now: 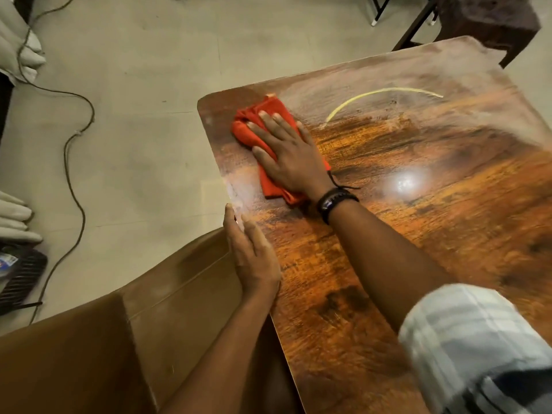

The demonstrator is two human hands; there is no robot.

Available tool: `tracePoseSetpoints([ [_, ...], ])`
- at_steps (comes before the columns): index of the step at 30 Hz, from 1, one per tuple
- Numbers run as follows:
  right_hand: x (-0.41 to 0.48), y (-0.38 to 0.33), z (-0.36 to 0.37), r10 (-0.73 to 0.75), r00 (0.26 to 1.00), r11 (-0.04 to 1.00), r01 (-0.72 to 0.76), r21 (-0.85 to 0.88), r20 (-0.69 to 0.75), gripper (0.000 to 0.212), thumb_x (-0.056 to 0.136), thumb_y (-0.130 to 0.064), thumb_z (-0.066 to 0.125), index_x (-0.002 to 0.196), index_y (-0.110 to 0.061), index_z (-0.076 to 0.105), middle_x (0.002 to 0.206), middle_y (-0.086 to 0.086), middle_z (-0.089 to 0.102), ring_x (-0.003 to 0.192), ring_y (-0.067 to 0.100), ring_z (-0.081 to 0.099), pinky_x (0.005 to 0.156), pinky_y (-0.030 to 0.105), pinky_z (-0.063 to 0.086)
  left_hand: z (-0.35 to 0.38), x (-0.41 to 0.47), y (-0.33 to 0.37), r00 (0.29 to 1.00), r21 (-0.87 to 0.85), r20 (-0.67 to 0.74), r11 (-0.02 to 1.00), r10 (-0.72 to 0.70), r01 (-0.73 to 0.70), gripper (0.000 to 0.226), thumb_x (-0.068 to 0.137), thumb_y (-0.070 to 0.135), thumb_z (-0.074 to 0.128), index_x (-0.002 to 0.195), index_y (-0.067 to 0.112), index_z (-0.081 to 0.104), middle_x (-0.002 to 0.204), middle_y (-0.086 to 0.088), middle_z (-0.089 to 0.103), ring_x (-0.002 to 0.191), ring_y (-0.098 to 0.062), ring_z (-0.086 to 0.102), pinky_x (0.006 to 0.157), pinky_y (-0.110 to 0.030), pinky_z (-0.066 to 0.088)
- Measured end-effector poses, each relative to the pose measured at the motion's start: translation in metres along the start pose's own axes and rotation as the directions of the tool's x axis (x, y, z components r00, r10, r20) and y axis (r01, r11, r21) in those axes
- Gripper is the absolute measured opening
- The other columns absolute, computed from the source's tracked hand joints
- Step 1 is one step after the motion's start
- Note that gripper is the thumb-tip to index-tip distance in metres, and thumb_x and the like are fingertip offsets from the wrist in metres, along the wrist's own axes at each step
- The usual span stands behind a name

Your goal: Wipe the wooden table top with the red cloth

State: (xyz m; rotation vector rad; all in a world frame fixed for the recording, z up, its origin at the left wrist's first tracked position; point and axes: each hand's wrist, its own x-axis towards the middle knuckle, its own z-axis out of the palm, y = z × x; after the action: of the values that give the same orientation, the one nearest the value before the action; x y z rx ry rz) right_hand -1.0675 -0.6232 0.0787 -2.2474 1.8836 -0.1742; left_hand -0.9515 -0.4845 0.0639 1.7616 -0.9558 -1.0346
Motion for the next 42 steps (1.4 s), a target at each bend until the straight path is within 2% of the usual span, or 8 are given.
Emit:
tracePoseSetpoints([
  [2,-0.020,0.040,-0.010,0.091,0.995,0.996,-0.091,-0.002,-0.025,0.054,0.104,-0.053,0.028,0.156,-0.040,0.021,0.166,-0.009,0.014,0.154,0.012,0.010,0.124,0.047,0.006,-0.002,0.000,0.007,0.997,0.089,0.071,0.995,0.033,-0.039,0.056,0.105,0.033,0.036,0.156,0.014,0.019,0.161,-0.007,0.025,0.142,-0.015,0.032,0.099,0.001,0.026],
  [5,-0.039,0.102,-0.025,0.219,0.973,0.976,-0.220,0.005,-0.067,0.058,0.101,-0.055,0.026,0.156,-0.039,0.021,0.166,-0.007,0.015,0.154,0.015,0.012,0.124,0.048,0.011,-0.001,0.020,0.019,0.999,0.280,0.038,0.959,0.023,-0.033,0.061,0.101,0.035,0.048,0.152,0.009,0.025,0.155,-0.012,0.033,0.138,-0.030,0.039,0.111,-0.039,0.038],
  [6,-0.040,0.119,-0.028,0.253,0.964,0.967,-0.253,0.011,-0.083,0.059,0.099,-0.057,0.025,0.156,-0.039,0.022,0.166,-0.006,0.016,0.154,0.016,0.013,0.123,0.049,0.013,0.003,0.033,0.028,1.000,0.318,0.004,0.948,0.007,-0.008,0.060,0.101,0.036,0.048,0.149,0.007,0.028,0.152,-0.013,0.036,0.135,-0.033,0.042,0.109,-0.045,0.039],
  [10,-0.027,0.153,-0.036,0.333,0.937,0.943,-0.330,0.046,-0.109,0.064,0.096,-0.059,0.021,0.156,-0.038,0.024,0.166,-0.004,0.018,0.153,0.018,0.015,0.123,0.051,0.015,0.027,0.101,0.067,0.994,0.438,-0.079,0.893,-0.074,0.101,0.051,0.105,0.039,0.035,0.139,0.002,0.034,0.145,-0.019,0.046,0.127,-0.043,0.049,0.098,-0.044,0.041],
  [17,0.003,0.188,-0.046,0.406,0.907,0.914,-0.403,0.052,-0.109,0.060,0.100,-0.054,0.024,0.157,-0.036,0.021,0.167,-0.001,0.015,0.154,0.021,0.012,0.123,0.053,0.007,0.043,0.132,0.067,0.979,0.534,-0.202,0.836,-0.019,0.126,0.047,0.108,0.036,0.022,0.130,-0.001,0.042,0.131,-0.022,0.059,0.118,-0.044,0.056,0.091,-0.044,0.044],
  [24,0.000,0.168,-0.041,0.424,0.901,0.906,-0.421,0.048,-0.091,0.058,0.103,-0.052,0.023,0.158,-0.036,0.015,0.168,-0.004,0.007,0.155,0.019,0.003,0.122,0.053,-0.002,0.045,0.133,0.067,0.976,0.542,-0.215,0.828,-0.032,0.146,0.046,0.108,0.034,0.021,0.131,0.000,0.041,0.133,-0.023,0.058,0.118,-0.045,0.056,0.094,-0.045,0.044],
  [28,-0.004,0.146,-0.030,0.364,0.924,0.931,-0.366,0.009,-0.117,0.059,0.102,-0.053,0.023,0.158,-0.036,0.017,0.167,-0.004,0.010,0.155,0.017,0.005,0.123,0.051,0.000,0.048,0.132,0.068,0.973,0.553,-0.229,0.818,-0.035,0.160,0.046,0.108,0.034,0.021,0.130,0.000,0.042,0.131,-0.022,0.060,0.115,-0.045,0.058,0.092,-0.045,0.044],
  [42,-0.003,0.143,-0.034,0.391,0.912,0.920,-0.391,0.024,-0.122,0.063,0.099,-0.057,0.020,0.157,-0.034,0.019,0.167,-0.003,0.011,0.154,0.017,0.006,0.123,0.049,0.000,0.044,0.127,0.073,0.983,0.522,-0.184,0.844,-0.030,0.124,0.043,0.108,0.032,0.022,0.129,-0.001,0.040,0.132,-0.023,0.057,0.116,-0.045,0.057,0.091,-0.045,0.043],
])
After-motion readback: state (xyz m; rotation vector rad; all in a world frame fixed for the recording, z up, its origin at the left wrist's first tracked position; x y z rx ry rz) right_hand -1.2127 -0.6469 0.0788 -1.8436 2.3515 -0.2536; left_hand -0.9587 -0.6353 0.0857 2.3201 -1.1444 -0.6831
